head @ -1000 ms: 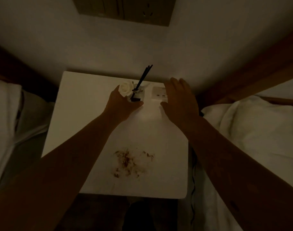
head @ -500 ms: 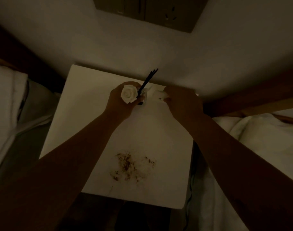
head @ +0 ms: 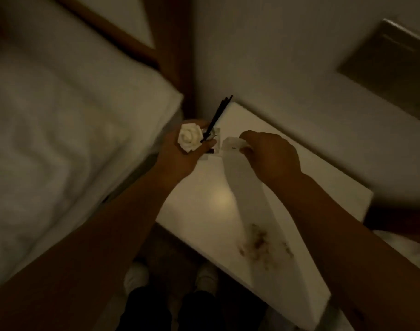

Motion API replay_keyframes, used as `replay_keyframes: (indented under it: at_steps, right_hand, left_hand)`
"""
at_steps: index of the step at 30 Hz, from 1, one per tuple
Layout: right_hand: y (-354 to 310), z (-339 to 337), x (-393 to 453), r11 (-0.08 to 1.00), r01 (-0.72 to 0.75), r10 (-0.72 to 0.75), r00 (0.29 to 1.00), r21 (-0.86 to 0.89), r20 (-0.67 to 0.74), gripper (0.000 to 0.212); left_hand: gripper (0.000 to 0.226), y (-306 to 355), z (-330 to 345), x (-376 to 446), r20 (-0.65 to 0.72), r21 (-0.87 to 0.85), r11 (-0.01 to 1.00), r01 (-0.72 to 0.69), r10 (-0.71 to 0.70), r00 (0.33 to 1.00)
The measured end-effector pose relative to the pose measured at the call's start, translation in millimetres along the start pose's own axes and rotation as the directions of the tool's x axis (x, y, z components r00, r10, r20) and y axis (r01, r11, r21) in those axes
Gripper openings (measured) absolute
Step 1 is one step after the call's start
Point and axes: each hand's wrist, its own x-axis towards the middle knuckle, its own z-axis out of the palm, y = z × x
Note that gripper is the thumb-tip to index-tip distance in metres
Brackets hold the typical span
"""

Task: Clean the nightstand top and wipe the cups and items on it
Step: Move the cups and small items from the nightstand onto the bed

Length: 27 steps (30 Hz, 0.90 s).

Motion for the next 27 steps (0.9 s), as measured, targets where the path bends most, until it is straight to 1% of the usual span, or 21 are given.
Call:
replay_keyframes:
  at_steps: [1, 5, 6, 8, 9, 11, 13, 14, 16, 18, 21, 23, 24, 26, 27]
  right_hand:
    - [-30, 3, 14, 0.997, 0.073, -0.073, 0.997, -0.003, 0.016, 0.014]
    - [-126, 11, 55, 0.973, 0.232, -0.232, 0.972, 0.016, 0.04, 0.013]
    - [-153, 14, 64, 0.959, 0.284, -0.284, 0.957, 0.012, 0.065, 0.012]
    - [-209, 23, 81, 0.919, 0.395, -0.393, 0.911, 0.01, 0.123, 0.01]
    - [-235, 28, 87, 0.899, 0.438, -0.437, 0.889, 0.019, 0.141, 0.011]
    - [-281, 40, 94, 0.847, 0.531, -0.528, 0.838, 0.022, 0.134, 0.013]
    - [-314, 46, 97, 0.805, 0.592, -0.591, 0.798, 0.033, 0.119, 0.013]
    - [-352, 60, 99, 0.76, 0.65, -0.647, 0.75, 0.031, 0.137, 0.013]
    - [-373, 63, 101, 0.744, 0.668, -0.663, 0.736, 0.009, 0.135, 0.013]
    - [-416, 86, 104, 0.691, 0.723, -0.711, 0.681, -0.004, 0.173, 0.013]
    - [-464, 112, 104, 0.644, 0.765, -0.749, 0.634, -0.012, 0.192, 0.012]
    - [-486, 126, 105, 0.618, 0.786, -0.768, 0.609, -0.021, 0.199, 0.011]
    - [-497, 134, 106, 0.611, 0.792, -0.772, 0.601, -0.023, 0.207, 0.01]
    - [-516, 147, 110, 0.619, 0.784, -0.761, 0.61, -0.033, 0.223, 0.012]
    - [-521, 152, 112, 0.623, 0.781, -0.753, 0.615, -0.044, 0.234, 0.013]
  left_hand:
    - [0.036, -3, -32, -7, -0.061, -0.028, 1.0, 0.001, -0.003, 0.998]
    - [0.038, -17, -130, -34, -0.242, -0.08, 0.997, -0.021, 0.001, 0.97]
    - [0.037, -24, -156, -42, -0.29, -0.088, 0.996, -0.025, -0.002, 0.957]
    - [0.037, -41, -207, -61, -0.388, -0.15, 0.989, -0.006, -0.054, 0.92]
    - [0.037, -49, -231, -72, -0.431, -0.182, 0.983, -0.002, -0.078, 0.899]
    - [0.036, -68, -271, -91, -0.512, -0.238, 0.971, 0.003, -0.128, 0.85]
    - [0.033, -83, -296, -102, -0.569, -0.286, 0.958, 0.021, -0.187, 0.801]
    - [0.032, -99, -324, -119, -0.629, -0.324, 0.946, 0.021, -0.232, 0.742]
    - [0.03, -109, -335, -124, -0.647, -0.374, 0.927, 0.032, -0.285, 0.707]
    - [0.028, -133, -364, -142, -0.707, -0.38, 0.924, 0.035, -0.315, 0.633]
    - [0.024, -164, -397, -158, -0.749, -0.404, 0.914, 0.031, -0.35, 0.563]
    - [0.024, -176, -412, -165, -0.765, -0.364, 0.93, 0.045, -0.327, 0.554]
    - [0.025, -180, -420, -168, -0.771, -0.32, 0.945, 0.066, -0.3, 0.562]
    - [0.023, -188, -432, -169, -0.756, -0.232, 0.966, 0.117, -0.255, 0.602]
    - [0.025, -194, -435, -169, -0.755, -0.233, 0.962, 0.14, -0.27, 0.597]
